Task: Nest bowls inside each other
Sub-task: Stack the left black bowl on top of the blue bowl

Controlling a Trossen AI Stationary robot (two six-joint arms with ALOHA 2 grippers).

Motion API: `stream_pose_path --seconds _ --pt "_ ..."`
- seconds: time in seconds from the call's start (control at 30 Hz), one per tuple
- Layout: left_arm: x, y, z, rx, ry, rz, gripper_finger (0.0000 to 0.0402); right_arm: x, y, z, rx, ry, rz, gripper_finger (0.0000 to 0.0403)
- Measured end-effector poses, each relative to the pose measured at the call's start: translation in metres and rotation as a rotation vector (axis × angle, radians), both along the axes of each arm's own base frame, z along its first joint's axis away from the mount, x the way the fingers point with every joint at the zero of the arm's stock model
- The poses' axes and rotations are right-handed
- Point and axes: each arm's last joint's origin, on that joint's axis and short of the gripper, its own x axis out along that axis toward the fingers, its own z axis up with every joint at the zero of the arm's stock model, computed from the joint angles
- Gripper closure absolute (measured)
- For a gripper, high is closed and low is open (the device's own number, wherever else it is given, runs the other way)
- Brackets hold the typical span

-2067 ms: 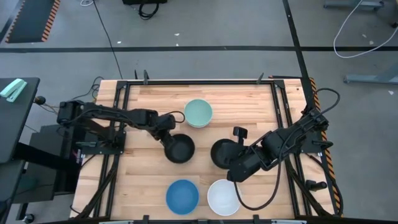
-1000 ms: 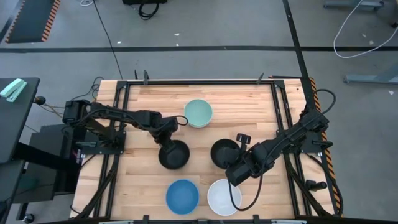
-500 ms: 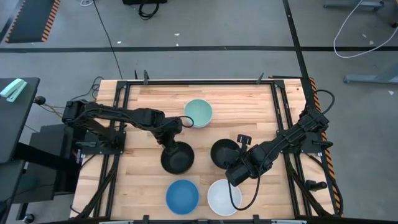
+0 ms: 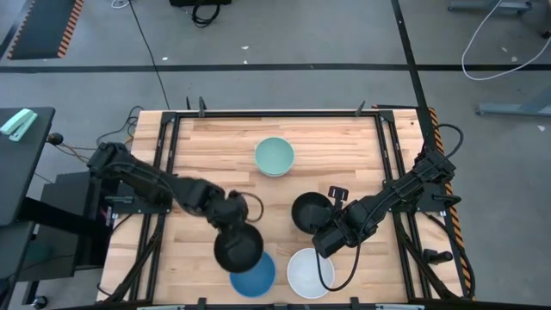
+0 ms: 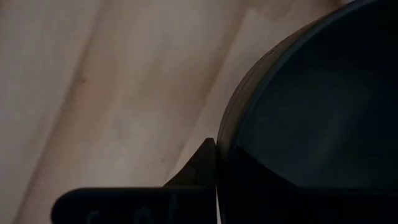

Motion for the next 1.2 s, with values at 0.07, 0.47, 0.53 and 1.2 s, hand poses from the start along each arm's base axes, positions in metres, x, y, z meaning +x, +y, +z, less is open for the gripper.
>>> stream_pose_path --seconds 0.07,0.47,0.53,1.2 --pt "0.005 -0.010 -0.011 0.001 0.017 -0.025 0.0391 0.000 0.000 0.000 0.001 -0.002 0.000 0.0380" --pt "0.030 -0.033 -0.041 -0.054 0.111 -0.157 0.0391 0.001 0.000 0.000 0.001 -0.010 0.002 0.0380" --pt "0.035 -0.037 -0.029 -0.060 0.057 -0.186 0.0391 0.001 0.000 0.000 0.001 -0.010 0.002 0.0380" --pt "0.059 -0.050 -0.033 0.001 0.017 -0.240 0.0391 0.002 0.001 0.000 0.007 -0.019 0.002 0.0380"
